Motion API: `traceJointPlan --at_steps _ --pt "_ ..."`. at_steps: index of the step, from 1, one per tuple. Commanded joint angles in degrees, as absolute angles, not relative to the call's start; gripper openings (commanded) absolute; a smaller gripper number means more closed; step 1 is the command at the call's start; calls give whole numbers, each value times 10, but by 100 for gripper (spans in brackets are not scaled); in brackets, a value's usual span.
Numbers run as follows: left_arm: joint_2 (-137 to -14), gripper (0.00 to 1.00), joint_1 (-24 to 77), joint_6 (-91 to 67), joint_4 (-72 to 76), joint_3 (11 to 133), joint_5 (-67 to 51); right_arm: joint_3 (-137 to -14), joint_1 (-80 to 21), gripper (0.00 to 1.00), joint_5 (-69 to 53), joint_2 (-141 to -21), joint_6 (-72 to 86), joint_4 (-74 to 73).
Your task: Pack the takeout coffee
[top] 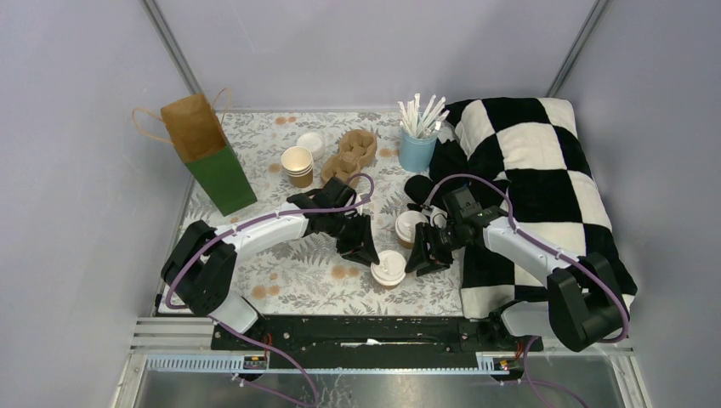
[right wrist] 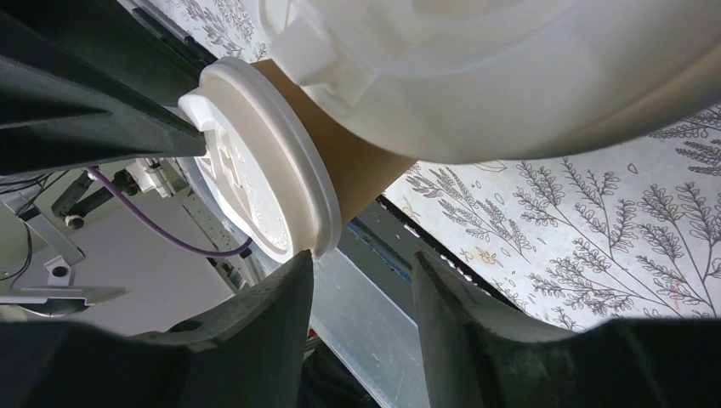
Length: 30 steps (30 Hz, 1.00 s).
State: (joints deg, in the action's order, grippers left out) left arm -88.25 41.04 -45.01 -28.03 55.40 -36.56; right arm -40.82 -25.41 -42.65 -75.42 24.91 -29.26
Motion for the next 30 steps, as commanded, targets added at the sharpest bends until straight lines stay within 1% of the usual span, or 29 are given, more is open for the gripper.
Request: traceJointPlan --at_steps 1,4,5,6,8,12,15,17,19,22,25,28,30 --pt "-889 33 417 -441 -284 567 -340 -404 -260 55 -462 -755 237 -281" --pt "-888 33 418 -443 -279 565 -340 -401 -260 54 -446 -769 237 -279" --pt "-888 33 419 -444 -277 565 -341 -400 -260 52 -429 -775 238 -281" --pt "-889 33 420 -443 -277 565 -341 -401 -260 50 -395 -782 242 -288" --pt "-889 33 422 -443 -276 565 -337 -400 -259 50 -335 -790 248 -300" --pt "-879 35 421 -440 -277 575 -336 -405 -259 51 -324 -776 251 -303" --pt "-875 41 422 -434 -293 609 -337 -426 -260 53 -349 -759 252 -315" --pt "-875 51 422 -427 -309 635 -333 -441 -260 54 -348 -747 249 -334" --pt "-875 59 421 -418 -329 659 -325 -466 -260 57 -331 -736 243 -366" --pt "-869 66 419 -403 -359 683 -302 -505 -260 63 -299 -720 232 -409" --pt "-852 73 412 -388 -384 691 -282 -551 -273 74 -268 -715 214 -449" --pt "-835 77 409 -382 -386 674 -285 -596 -316 86 -240 -732 200 -475" --pt "-830 78 409 -385 -372 650 -297 -587 -326 90 -277 -739 207 -457"
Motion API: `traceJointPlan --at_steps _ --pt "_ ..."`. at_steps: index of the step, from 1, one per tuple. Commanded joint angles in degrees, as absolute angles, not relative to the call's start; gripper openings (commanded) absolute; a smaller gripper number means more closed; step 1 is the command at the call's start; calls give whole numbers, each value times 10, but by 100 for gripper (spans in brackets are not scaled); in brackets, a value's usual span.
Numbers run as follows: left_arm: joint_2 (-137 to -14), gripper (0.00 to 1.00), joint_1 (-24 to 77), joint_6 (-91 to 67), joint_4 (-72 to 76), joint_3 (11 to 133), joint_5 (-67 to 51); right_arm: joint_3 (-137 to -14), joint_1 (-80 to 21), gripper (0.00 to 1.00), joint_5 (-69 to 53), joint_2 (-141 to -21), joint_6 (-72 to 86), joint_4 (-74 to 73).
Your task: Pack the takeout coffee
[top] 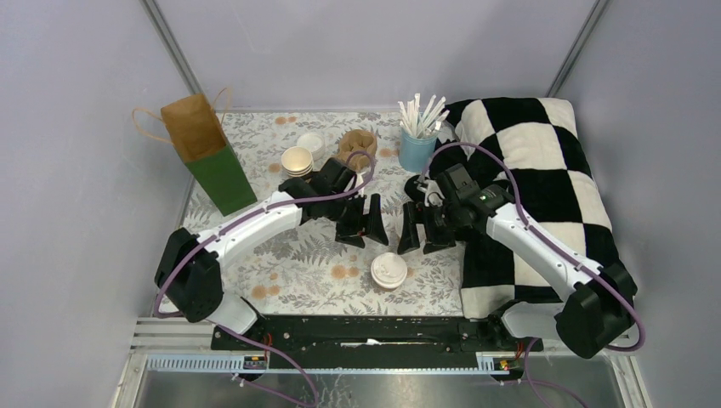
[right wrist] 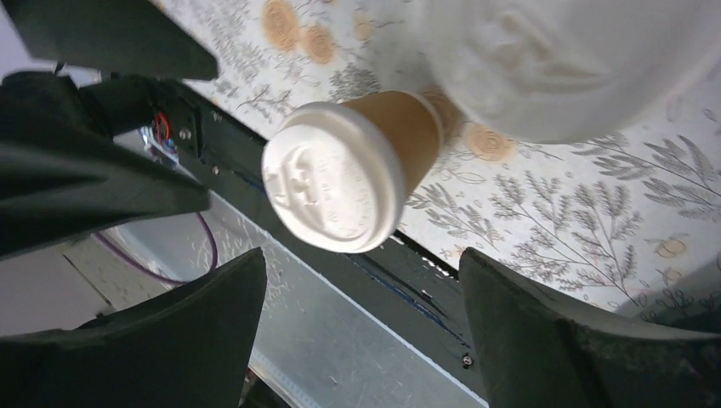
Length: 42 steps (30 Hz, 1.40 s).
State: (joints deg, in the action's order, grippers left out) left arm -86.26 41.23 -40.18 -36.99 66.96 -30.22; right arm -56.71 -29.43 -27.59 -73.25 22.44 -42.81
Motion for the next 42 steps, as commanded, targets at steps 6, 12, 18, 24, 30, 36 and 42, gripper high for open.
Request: traceJointPlan --at_steps 6,12,18,24,30,36,42 --pt "-842 81 410 -426 -278 603 -358 -496 -327 90 -373 -724 222 -383" --pt "-856 66 417 -431 -271 576 -357 -447 -335 86 -416 -741 236 -306" --pt "-863 56 425 -428 -269 552 -359 -426 -336 80 -425 -760 237 -272" --pt "-872 47 429 -431 -265 539 -346 -404 -335 70 -400 -772 238 -259" --pt "-876 42 431 -432 -263 520 -327 -377 -335 60 -352 -799 242 -244" --pt "-859 43 430 -427 -280 545 -321 -425 -335 63 -328 -774 234 -301" --pt "-851 59 430 -418 -332 644 -302 -538 -336 83 -266 -722 198 -443"
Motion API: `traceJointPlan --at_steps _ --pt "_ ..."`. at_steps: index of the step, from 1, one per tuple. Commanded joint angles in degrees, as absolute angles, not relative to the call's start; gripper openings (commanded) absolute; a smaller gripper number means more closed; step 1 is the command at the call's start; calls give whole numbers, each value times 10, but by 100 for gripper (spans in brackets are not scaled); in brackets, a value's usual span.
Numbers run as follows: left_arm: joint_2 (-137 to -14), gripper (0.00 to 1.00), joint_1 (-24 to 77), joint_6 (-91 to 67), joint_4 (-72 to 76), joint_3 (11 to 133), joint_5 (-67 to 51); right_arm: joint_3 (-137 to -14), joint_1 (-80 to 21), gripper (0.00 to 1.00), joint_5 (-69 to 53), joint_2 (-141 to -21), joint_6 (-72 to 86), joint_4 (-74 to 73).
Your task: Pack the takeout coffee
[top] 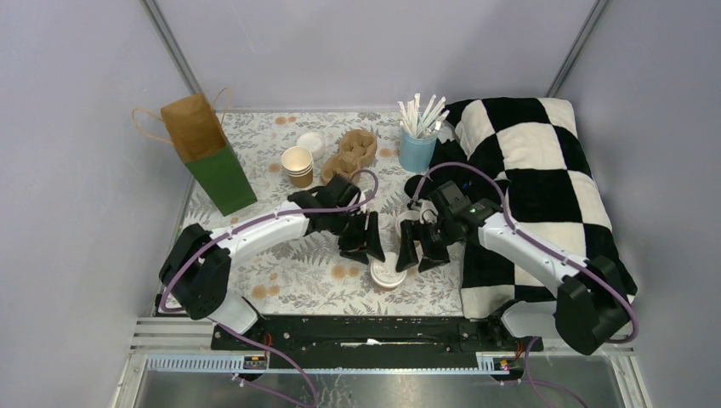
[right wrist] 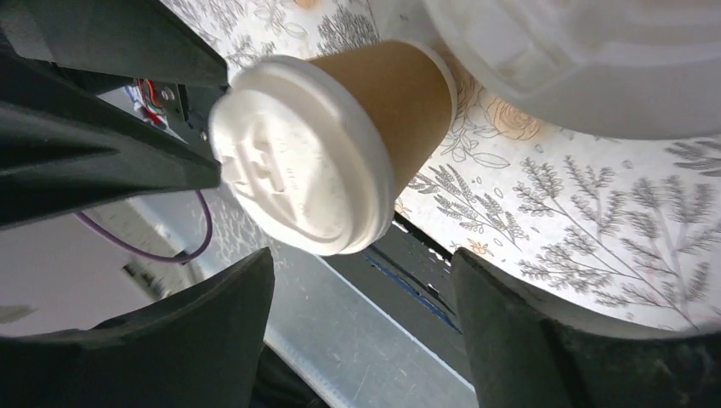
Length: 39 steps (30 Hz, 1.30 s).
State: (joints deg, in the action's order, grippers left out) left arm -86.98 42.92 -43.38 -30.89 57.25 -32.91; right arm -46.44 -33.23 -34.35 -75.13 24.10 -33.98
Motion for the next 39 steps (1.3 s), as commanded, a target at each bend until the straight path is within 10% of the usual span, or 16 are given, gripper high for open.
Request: traceJointPlan --at_steps 1,13,39 --pt "-849 61 429 -416 -340 657 -298 -553 -338 86 -255 -723 190 -460" --pt "-649 88 370 -460 -460 593 -19 -765 -523 100 -17 -854 175 -577" --pt "-525 89 355 -513 -477 549 62 -814 -622 92 66 -977 194 -593"
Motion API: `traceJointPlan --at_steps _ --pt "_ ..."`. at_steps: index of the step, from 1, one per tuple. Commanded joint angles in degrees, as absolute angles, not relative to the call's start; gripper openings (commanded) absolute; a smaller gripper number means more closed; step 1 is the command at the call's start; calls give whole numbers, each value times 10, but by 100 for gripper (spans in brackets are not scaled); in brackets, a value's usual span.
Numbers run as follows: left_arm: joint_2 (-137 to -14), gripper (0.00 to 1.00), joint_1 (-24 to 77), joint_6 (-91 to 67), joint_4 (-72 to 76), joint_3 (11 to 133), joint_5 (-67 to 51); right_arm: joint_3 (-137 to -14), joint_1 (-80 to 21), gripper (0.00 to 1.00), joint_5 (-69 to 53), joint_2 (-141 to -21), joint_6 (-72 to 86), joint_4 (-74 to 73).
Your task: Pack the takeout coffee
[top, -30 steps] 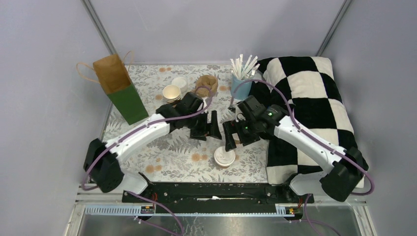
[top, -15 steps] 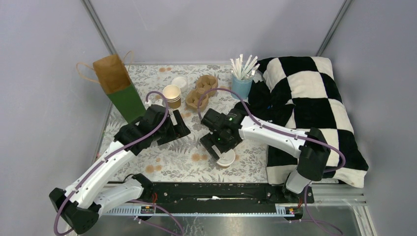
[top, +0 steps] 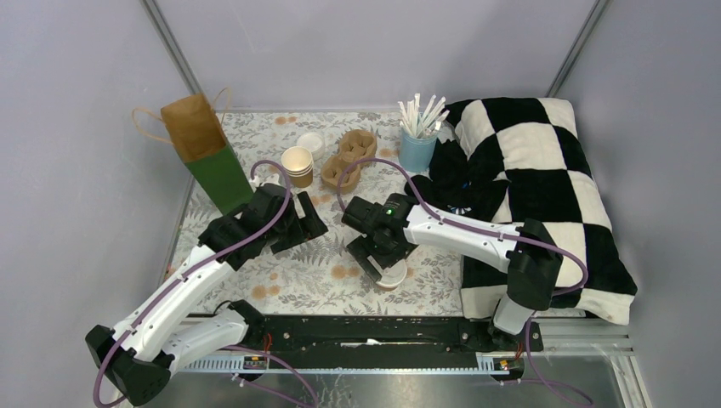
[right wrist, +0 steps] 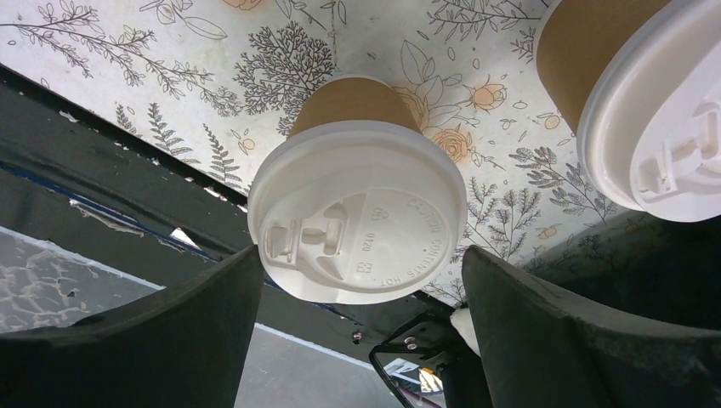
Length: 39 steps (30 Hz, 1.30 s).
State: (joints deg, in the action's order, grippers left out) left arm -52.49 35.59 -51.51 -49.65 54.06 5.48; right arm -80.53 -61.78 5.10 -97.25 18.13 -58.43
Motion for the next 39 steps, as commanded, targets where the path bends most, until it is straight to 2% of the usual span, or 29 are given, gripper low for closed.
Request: traceJointPlan --at_steps 1,17,25,31,35,39 --pt "-527 89 355 -511 -476 550 60 -813 -622 91 66 -977 196 -591" --pt "-539 89 355 -506 -461 555 46 -788 -618 86 100 -969 225 -600" --pt "-548 89 355 -503 -454 557 39 -735 -574 86 132 -916 252 -606" --pt "-551 89 355 -497 -454 564 40 -703 -540 90 137 -877 249 -599" --pt "-566 90 355 -478 -467 599 49 -728 -540 98 83 -862 223 -582" --pt "-600 93 354 -443 -491 669 78 -777 -540 100 80 -839 220 -592"
